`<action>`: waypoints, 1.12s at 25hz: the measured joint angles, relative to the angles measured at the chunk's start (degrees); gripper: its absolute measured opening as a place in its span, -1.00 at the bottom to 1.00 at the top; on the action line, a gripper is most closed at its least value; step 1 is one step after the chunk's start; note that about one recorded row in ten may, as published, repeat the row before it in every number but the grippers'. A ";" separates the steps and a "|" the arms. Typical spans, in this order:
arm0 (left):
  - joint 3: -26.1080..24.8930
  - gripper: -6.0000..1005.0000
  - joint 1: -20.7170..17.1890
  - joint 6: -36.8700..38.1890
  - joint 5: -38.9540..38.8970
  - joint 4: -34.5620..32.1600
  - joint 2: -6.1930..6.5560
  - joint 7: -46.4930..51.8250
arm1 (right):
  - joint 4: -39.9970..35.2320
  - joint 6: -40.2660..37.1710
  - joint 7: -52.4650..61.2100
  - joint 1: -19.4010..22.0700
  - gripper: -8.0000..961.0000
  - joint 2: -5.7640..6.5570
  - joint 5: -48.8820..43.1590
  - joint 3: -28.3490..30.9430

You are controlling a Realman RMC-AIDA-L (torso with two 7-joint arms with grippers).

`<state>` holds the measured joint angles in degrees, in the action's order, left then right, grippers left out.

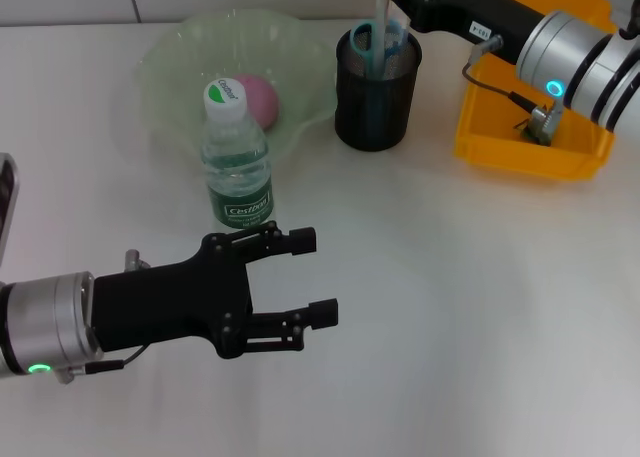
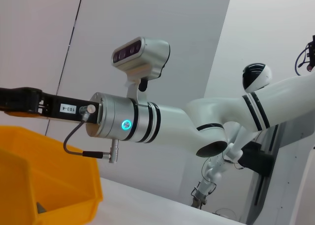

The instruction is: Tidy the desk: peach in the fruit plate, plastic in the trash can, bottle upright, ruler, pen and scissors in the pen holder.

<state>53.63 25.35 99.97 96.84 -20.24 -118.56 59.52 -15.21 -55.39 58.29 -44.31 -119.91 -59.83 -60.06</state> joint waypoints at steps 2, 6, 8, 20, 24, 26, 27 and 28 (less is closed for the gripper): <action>0.00 0.69 0.12 -0.14 0.00 0.04 -0.04 -0.02 | 1.00 0.25 -1.36 -0.34 -0.53 -0.03 1.97 -0.24; -0.02 0.69 0.05 -0.19 0.00 0.08 -0.05 -0.02 | 1.33 -0.41 -1.82 -0.26 -0.49 -0.05 2.38 -0.26; -0.03 0.69 -0.10 -0.19 0.00 0.10 -0.07 0.12 | 1.38 -2.15 -1.38 0.39 -0.39 -0.03 2.38 -0.26; -0.02 0.69 -1.03 2.17 0.27 -0.20 0.42 2.83 | -18.43 -42.64 18.33 21.10 0.38 4.16 -22.97 0.88; -0.02 0.69 -1.34 2.34 0.47 -0.29 0.72 2.97 | -17.92 -51.97 14.97 24.59 0.52 5.04 -30.79 3.65; 0.03 0.69 -2.15 2.23 0.64 -0.43 1.76 2.98 | -17.32 -55.18 11.99 26.73 0.57 4.68 -36.11 7.35; 0.03 0.69 -2.15 2.23 0.64 -0.43 1.76 2.98 | -17.14 -56.30 9.56 28.41 0.59 4.05 -39.32 10.06; 0.03 0.69 -2.15 2.23 0.64 -0.43 1.76 2.98 | -17.14 -56.30 9.56 28.41 0.60 4.05 -39.32 10.06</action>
<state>53.67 23.20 102.21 97.48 -20.67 -116.80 62.50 -32.35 -111.69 67.85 -15.90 -115.86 -99.16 -50.00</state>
